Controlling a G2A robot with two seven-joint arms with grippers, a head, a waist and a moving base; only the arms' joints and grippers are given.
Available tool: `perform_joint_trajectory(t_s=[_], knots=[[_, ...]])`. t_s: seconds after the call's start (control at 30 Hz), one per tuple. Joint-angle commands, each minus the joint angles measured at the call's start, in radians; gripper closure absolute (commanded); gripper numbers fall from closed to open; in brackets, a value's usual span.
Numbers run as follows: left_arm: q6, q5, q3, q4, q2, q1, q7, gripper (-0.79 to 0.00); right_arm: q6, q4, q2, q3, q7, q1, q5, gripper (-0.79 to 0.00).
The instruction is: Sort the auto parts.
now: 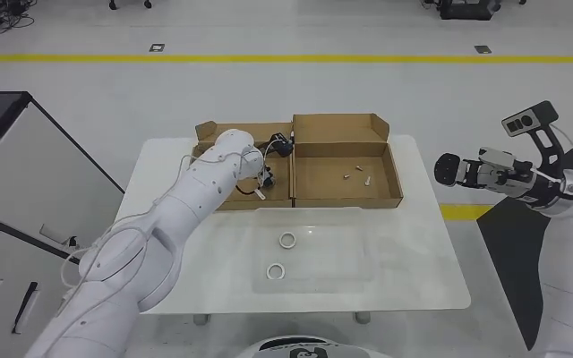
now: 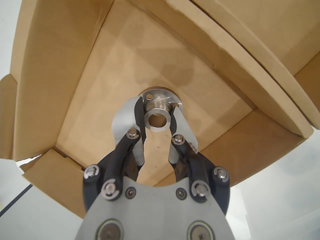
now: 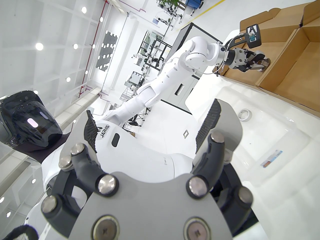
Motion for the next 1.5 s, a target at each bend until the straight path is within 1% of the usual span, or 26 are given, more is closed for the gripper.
perform_joint_trajectory(t_s=[0.0,0.03,0.07,0.1,0.17,0.23,0.27,0.3,0.33,0.37,0.53,0.7,0.83,0.9,0.97,1.07,1.17,1.27,1.33,1.4,1.47], knots=[[-0.006,0.006,0.003,0.02,-0.008,-0.004,0.009,0.0,0.0,0.0,0.0,0.0,0.0,0.0,0.0,-0.785],[-0.01,0.004,0.003,0.033,-0.012,-0.006,0.016,0.0,0.0,0.0,0.0,0.0,0.0,0.0,0.0,-0.785],[-0.011,0.005,0.003,0.04,-0.015,-0.007,0.018,-0.046,0.0,0.0,0.0,0.0,0.0,0.0,0.0,-0.785],[-0.017,0.003,0.004,0.049,-0.019,-0.007,0.02,-0.228,0.0,0.0,0.0,0.0,0.0,0.0,0.0,-0.785],[-0.03,-0.026,-0.007,0.072,-0.025,-0.008,0.027,-0.363,0.0,0.0,0.0,0.0,0.0,0.0,0.0,-0.785],[-0.035,-0.028,-0.008,0.088,-0.031,-0.012,0.034,-0.449,0.0,0.0,0.0,0.0,0.0,0.0,0.0,-0.785],[-0.039,-0.031,-0.009,0.095,-0.034,-0.014,0.035,-0.573,0.0,0.0,0.0,0.0,0.0,0.0,0.0,-0.785],[-0.043,-0.029,-0.009,0.1,-0.036,-0.016,0.036,-0.613,0.0,0.0,0.0,0.0,0.0,0.0,0.0,-0.785],[-0.046,-0.03,-0.01,0.105,-0.038,-0.018,0.039,-0.76,0.0,0.0,0.0,0.0,0.0,0.0,0.0,-0.785],[-0.049,-0.034,-0.013,0.11,-0.04,-0.02,0.041,-0.785,0.0,0.0,0.0,0.0,0.0,0.0,0.0,-0.785],[-0.06,-0.058,-0.035,0.12,-0.044,-0.041,0.044,-0.785,0.0,0.0,0.0,0.0,0.0,0.0,0.0,-0.785],[-0.066,-0.083,-0.072,0.101,-0.034,-0.065,0.052,-0.785,0.0,0.0,0.0,0.0,0.0,0.0,0.0,-0.785],[-0.076,-0.127,-0.124,0.046,-0.011,-0.072,0.053,-0.785,0.0,0.0,0.0,0.0,0.0,0.0,0.0,-0.785],[-0.083,-0.138,-0.155,0.002,0.008,-0.071,0.045,-0.785,0.0,0.0,0.0,0.0,0.0,0.0,0.0,-0.785],[-0.09,-0.155,-0.194,-0.055,0.032,-0.057,0.039,-0.785,0.0,0.0,0.0,0.0,0.0,0.0,0.0,-0.785],[-0.117,-0.171,-0.261,-0.19,0.076,-0.015,0.007,-0.785,0.0,0.0,0.0,0.0,0.0,0.0,0.0,-0.785],[-0.128,-0.157,-0.344,-0.377,0.13,0.06,-0.056,-0.785,0.0,0.0,0.0,0.0,0.0,0.0,0.0,-0.785],[-0.133,-0.139,-0.444,-0.596,0.184,0.169,-0.135,-0.785,0.0,0.0,0.0,0.0,0.0,0.0,0.0,-0.785],[-0.133,-0.142,-0.514,-0.741,0.215,0.254,-0.184,-0.785,0.0,0.0,0.0,0.0,0.0,0.0,0.0,-0.785],[-0.137,-0.146,-0.576,-0.872,0.241,0.335,-0.233,-0.785,0.0,0.0,0.0,0.0,0.0,0.0,0.0,-0.785],[-0.147,-0.148,-0.622,-0.98,0.262,0.405,-0.279,-0.785,0.0,0.0,0.0,0.0,0.0,0.0,0.0,-0.785]])
